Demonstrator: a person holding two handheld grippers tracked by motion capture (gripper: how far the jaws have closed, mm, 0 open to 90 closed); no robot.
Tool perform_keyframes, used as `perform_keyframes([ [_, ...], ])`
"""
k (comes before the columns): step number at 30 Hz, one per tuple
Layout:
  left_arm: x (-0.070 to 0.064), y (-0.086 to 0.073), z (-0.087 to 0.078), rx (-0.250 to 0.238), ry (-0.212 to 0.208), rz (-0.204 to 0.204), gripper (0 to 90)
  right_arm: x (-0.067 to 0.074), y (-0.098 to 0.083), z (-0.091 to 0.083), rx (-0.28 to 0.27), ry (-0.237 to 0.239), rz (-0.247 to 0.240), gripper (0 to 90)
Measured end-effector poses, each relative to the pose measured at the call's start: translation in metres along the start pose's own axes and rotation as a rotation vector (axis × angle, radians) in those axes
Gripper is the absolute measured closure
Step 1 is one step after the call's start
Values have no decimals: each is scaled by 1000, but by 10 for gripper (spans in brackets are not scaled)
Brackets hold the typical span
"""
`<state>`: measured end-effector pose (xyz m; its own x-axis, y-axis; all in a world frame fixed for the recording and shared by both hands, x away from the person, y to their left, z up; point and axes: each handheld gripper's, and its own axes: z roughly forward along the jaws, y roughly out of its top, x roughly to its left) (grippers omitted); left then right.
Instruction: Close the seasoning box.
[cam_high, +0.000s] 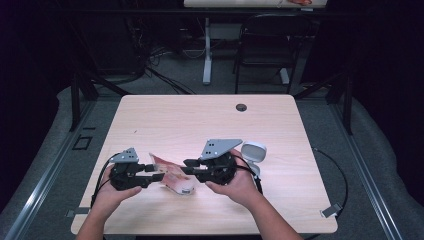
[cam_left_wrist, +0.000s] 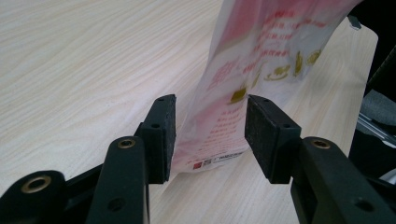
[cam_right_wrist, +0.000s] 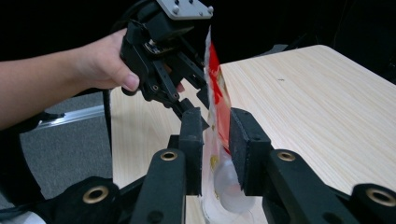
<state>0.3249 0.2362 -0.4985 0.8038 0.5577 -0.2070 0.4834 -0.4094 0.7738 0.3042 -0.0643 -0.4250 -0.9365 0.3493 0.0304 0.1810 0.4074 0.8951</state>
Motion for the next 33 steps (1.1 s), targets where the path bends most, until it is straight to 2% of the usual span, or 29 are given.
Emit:
perform_keyframes([
  [14,4,-2,-3,-20,20,-16,490,0,2,-3,-21,-13,16,651],
  [21,5,-2,-7,-24,29,-17,489,2,4,-9,-41,-39,2,632],
  [26,6,-2,-12,-40,41,-17,489,1,3,-16,-56,-83,7,616],
  [29,7,-2,-14,-38,57,-12,501,-1,1,-22,-70,-122,26,611],
  [33,8,-2,-18,-40,78,-7,503,-3,-2,-30,-69,-143,32,572],
])
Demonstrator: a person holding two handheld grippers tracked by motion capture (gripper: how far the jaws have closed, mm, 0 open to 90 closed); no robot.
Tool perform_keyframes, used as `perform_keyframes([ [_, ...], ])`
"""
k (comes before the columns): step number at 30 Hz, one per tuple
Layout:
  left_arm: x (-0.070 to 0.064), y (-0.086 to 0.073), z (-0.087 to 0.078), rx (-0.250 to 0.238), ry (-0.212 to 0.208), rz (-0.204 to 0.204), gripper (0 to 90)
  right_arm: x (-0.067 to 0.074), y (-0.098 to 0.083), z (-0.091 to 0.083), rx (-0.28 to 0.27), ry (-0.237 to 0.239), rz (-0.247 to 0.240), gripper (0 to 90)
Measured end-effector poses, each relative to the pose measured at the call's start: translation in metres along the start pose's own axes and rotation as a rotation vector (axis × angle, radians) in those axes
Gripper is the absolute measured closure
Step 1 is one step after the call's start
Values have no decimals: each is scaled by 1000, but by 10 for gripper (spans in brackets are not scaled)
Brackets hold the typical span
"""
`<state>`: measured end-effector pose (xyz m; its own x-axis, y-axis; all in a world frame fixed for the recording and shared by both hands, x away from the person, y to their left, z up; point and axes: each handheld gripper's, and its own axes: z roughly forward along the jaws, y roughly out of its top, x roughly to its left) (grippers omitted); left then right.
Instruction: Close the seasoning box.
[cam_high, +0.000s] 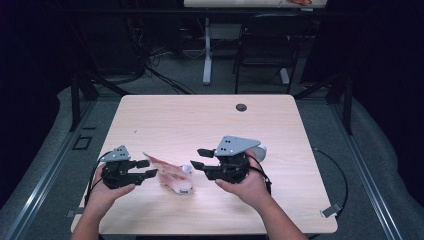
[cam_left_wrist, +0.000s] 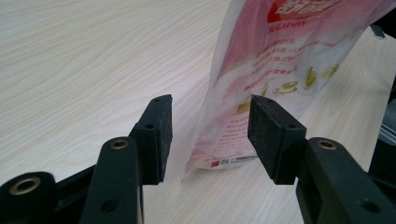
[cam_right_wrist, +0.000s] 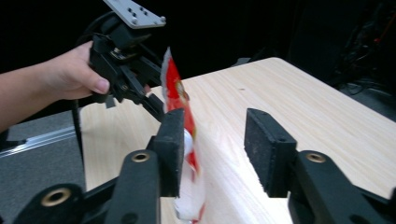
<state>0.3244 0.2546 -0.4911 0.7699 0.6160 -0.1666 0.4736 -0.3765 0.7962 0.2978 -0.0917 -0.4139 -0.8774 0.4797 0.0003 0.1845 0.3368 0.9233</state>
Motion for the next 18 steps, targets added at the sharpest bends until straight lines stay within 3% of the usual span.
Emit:
perform_keyframes([
  [6,2,1,-7,-13,16,-10,496,-6,-5,-9,0,-42,15,500],
  [12,4,0,-10,-13,33,-12,497,-9,-8,-16,-3,-45,52,483],
  [18,7,0,-14,-14,54,-18,498,-11,-10,-21,-11,-92,35,444],
])
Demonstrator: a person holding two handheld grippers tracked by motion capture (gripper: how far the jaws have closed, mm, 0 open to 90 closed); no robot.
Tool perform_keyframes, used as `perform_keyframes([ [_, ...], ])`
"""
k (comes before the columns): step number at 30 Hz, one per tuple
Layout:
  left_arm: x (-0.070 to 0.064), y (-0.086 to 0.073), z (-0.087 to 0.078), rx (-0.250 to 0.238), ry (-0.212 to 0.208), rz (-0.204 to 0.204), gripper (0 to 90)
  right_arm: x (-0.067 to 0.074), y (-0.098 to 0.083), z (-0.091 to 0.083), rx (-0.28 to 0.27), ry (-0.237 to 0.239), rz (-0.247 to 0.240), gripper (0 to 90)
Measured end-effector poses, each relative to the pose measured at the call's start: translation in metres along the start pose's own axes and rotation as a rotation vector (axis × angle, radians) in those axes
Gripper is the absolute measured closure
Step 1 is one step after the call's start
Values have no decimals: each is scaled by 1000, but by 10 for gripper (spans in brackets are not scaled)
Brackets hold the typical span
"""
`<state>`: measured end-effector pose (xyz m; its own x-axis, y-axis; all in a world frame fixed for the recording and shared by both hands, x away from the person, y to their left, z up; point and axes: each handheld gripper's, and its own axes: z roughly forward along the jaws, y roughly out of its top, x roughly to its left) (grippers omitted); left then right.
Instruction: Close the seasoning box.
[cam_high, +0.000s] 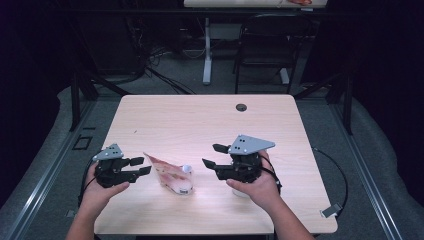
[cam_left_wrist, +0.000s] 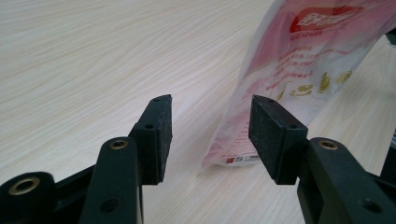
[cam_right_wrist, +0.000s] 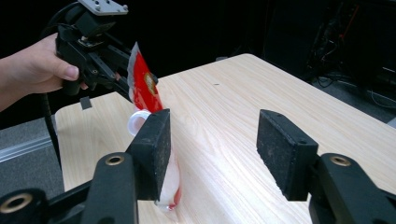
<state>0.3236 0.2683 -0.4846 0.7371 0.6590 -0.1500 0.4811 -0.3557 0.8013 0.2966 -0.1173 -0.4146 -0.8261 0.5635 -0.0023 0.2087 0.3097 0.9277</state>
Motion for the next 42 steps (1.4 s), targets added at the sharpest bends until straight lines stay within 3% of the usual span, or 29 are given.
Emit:
perform_keyframes([
  [13,8,-2,-8,-23,23,-29,498,-15,-9,-14,-1,-54,57,429],
  [18,10,-3,-11,-36,25,-52,489,-20,-14,-19,8,-64,75,488],
  [27,13,-4,-15,-35,30,-52,486,-28,-16,-30,15,-82,79,520],
  [42,16,-5,-20,-57,57,-72,502,-55,-19,-57,30,-197,113,627],
])
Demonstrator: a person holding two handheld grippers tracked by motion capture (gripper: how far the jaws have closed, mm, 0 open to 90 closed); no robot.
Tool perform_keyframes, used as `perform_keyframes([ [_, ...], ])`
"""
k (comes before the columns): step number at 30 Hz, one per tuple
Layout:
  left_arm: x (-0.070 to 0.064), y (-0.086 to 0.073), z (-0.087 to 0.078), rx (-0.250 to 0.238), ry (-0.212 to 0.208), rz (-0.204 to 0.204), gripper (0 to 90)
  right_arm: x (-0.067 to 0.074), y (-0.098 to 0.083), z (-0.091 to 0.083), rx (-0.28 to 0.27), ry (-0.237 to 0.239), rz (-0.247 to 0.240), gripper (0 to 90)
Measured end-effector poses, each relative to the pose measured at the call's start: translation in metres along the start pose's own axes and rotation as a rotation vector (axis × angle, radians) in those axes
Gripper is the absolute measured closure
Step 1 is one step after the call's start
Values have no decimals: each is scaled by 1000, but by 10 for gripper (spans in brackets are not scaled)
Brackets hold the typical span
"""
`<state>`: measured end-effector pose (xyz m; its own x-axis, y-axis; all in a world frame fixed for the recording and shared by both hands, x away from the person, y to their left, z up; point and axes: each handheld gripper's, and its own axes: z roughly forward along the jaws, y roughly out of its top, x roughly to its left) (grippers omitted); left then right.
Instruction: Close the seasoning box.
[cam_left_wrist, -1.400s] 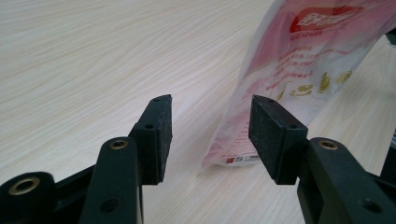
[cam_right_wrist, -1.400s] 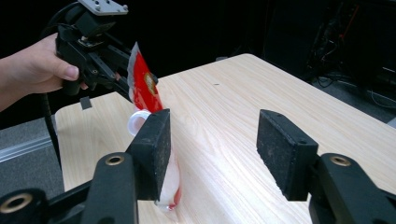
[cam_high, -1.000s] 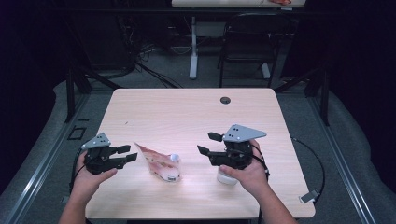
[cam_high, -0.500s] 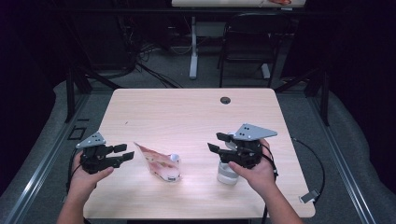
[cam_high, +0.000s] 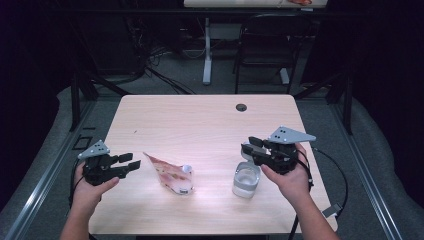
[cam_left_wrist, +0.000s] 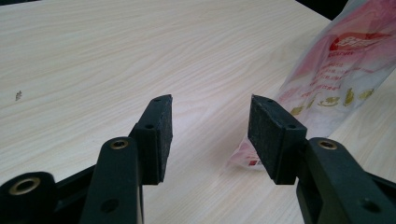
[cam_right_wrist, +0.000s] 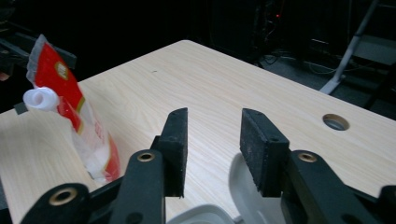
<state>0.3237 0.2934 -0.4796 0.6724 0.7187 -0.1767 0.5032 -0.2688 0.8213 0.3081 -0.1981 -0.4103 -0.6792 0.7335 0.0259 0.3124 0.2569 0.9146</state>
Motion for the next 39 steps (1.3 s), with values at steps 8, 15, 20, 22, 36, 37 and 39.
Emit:
perform_keyframes([
  [8,0,0,0,-1,5,-1,499,-14,3,-9,-3,-50,12,743],
  [15,1,-1,0,3,9,-3,499,-26,1,-4,31,-93,7,874],
  [20,2,-1,0,-2,10,-8,499,-36,-4,2,53,-113,30,900],
  [22,2,-1,0,-2,11,-8,499,-39,-7,4,58,-112,42,900],
  [36,3,-2,1,1,14,-8,499,-48,-14,18,98,-125,63,900],
  [37,3,-2,1,1,14,-9,499,-48,-14,18,96,-126,64,900],
  [39,3,-2,0,0,13,-10,498,-48,-14,20,96,-128,62,900],
])
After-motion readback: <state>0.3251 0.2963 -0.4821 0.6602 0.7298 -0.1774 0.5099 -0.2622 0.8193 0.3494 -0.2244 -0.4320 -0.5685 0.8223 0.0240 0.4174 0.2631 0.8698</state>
